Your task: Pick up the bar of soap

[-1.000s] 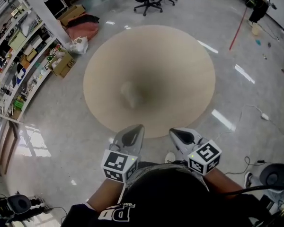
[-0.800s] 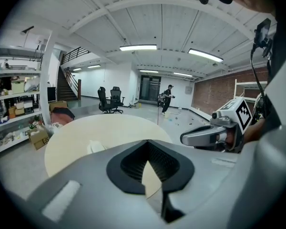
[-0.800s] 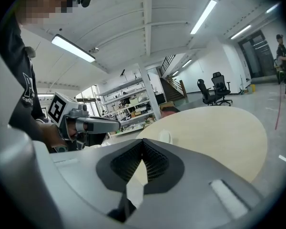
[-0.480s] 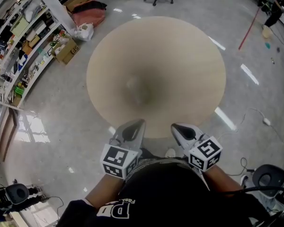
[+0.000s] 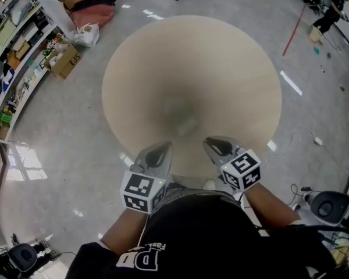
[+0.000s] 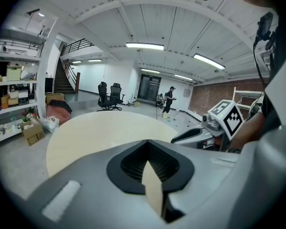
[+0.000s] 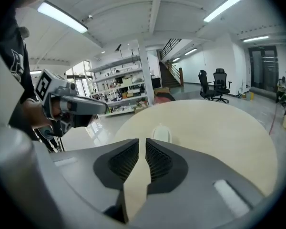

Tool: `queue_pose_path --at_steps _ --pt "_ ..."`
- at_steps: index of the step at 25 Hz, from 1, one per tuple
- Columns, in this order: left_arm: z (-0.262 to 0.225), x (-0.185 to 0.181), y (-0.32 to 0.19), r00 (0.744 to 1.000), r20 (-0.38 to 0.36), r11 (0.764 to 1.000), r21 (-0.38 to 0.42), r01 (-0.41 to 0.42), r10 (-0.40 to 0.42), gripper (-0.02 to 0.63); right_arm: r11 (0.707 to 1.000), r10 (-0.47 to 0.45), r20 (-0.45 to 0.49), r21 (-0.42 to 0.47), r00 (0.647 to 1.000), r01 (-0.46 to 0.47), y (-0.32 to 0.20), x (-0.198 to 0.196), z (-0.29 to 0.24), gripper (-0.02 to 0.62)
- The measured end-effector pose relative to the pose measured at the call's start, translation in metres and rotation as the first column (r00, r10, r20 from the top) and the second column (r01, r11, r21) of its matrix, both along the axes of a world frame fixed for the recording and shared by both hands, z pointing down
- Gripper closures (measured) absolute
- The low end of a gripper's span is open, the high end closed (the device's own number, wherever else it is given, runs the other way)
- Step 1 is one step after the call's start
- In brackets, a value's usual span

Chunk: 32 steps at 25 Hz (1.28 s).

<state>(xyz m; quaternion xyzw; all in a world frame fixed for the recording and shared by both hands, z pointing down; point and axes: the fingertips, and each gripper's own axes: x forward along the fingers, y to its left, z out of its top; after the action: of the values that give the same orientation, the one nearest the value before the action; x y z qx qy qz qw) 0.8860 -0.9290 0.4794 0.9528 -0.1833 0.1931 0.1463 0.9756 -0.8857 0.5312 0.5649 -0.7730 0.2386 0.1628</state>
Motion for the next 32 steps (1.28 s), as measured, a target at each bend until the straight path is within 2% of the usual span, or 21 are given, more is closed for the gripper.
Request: queue_pose_path --at_steps 6,12,16,21,27,32 --pt "0.015 -0.032 -0.02 0.999 -0.015 0.998 -0.054 -0.037 0.036 0.6 0.988 0.067 -0.061 -0.134 0.996 -0.075 -0.039 -0.005 0.046 0.513" --pt "0.027 -0.05 -0.047 0.997 -0.032 0.994 -0.086 -0.074 0.071 0.598 0.967 0.11 -0.115 -0.216 0.987 -0.133 -0.087 -0.005 0.078 0.424" --pt "0.031 -0.054 -0.053 0.995 -0.049 0.989 -0.118 -0.088 0.082 0.598 0.942 0.116 -0.176 -0.293 0.977 -0.165 -0.102 -0.001 0.106 0.365" --pt "0.039 -0.061 -0.065 0.996 -0.057 0.986 -0.144 -0.081 0.074 0.598 0.923 0.144 -0.218 -0.323 0.965 -0.21 -0.118 0.008 0.121 0.326" --pt "0.046 -0.074 -0.076 0.996 -0.054 0.983 -0.165 -0.085 0.077 0.598 0.906 0.158 -0.235 -0.352 0.959 -0.235 -0.13 0.006 0.136 0.327" --pt "0.048 -0.081 -0.08 0.997 -0.051 0.984 -0.166 -0.071 0.063 0.598 0.903 0.183 -0.214 -0.349 0.96 -0.25 -0.129 0.008 0.138 0.328"
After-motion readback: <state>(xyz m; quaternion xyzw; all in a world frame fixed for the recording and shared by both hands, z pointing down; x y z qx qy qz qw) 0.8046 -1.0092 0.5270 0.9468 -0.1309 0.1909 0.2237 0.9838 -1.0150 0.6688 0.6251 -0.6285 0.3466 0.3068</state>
